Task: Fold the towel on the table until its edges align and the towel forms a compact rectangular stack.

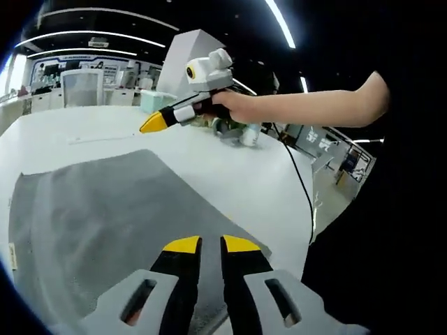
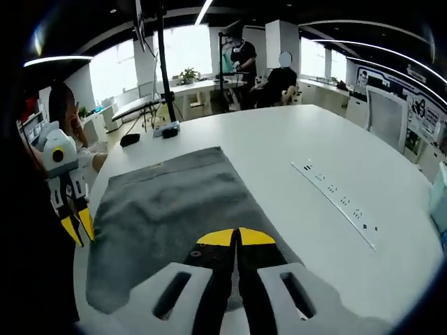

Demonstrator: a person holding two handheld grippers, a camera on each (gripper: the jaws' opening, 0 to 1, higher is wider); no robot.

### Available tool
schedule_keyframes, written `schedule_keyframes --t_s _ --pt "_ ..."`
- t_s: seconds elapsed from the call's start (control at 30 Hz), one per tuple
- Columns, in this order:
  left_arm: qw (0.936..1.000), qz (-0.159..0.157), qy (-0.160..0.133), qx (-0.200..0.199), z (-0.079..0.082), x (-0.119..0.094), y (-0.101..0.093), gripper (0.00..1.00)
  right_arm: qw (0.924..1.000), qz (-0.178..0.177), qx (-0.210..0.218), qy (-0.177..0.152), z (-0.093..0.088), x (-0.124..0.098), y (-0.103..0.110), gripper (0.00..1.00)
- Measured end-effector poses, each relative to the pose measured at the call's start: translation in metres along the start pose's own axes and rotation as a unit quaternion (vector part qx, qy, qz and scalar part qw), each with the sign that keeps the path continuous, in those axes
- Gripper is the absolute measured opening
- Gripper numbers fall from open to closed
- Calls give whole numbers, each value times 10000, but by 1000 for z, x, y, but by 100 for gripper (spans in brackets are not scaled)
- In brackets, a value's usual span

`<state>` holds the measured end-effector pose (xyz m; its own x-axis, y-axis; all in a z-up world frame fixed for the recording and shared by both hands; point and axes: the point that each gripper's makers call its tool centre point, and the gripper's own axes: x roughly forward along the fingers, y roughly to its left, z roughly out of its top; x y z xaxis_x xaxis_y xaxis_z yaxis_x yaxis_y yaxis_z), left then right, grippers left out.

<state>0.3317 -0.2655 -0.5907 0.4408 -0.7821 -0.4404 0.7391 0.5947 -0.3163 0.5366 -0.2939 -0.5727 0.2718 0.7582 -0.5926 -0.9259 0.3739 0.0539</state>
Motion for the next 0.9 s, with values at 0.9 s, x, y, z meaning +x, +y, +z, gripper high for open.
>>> schedule_keyframes --t_s 0.9 --pt "9893 104 1336 571 -47 43 12 13 9956 395 701 488 -60 49 -11 0"
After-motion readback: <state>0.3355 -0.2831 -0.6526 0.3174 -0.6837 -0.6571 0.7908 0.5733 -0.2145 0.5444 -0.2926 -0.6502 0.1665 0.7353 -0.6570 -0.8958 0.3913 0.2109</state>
